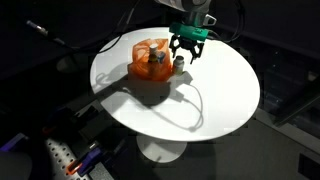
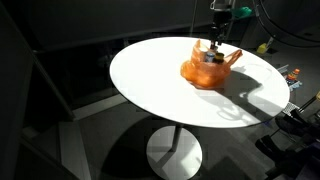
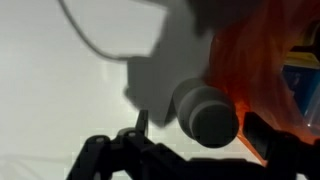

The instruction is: Put the white container in the orange plastic bag

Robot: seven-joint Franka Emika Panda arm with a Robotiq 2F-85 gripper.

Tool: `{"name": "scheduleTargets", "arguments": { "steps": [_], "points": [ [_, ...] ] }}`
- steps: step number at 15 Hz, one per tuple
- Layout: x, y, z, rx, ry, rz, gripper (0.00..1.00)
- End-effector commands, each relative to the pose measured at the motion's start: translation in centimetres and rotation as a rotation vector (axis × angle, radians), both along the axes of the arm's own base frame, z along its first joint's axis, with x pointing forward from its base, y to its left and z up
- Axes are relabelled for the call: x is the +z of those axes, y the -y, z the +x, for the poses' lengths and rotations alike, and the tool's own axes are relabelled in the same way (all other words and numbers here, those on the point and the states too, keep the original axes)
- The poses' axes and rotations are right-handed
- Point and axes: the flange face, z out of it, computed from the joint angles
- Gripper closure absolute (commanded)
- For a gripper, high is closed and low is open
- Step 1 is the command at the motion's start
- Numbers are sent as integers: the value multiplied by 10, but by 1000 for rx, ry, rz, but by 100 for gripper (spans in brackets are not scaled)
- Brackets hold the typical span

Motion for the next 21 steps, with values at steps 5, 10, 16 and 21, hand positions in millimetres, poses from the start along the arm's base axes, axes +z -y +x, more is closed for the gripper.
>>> {"name": "scheduleTargets", "arguments": {
  "steps": [5, 10, 16, 21],
  "points": [
    [3, -6, 15, 32, 2, -31, 66],
    [33, -3, 10, 20, 19, -36, 81],
    [98, -18, -4, 43, 71, -58, 81],
    [140, -65, -32, 149, 100, -72, 81]
  ]
}}
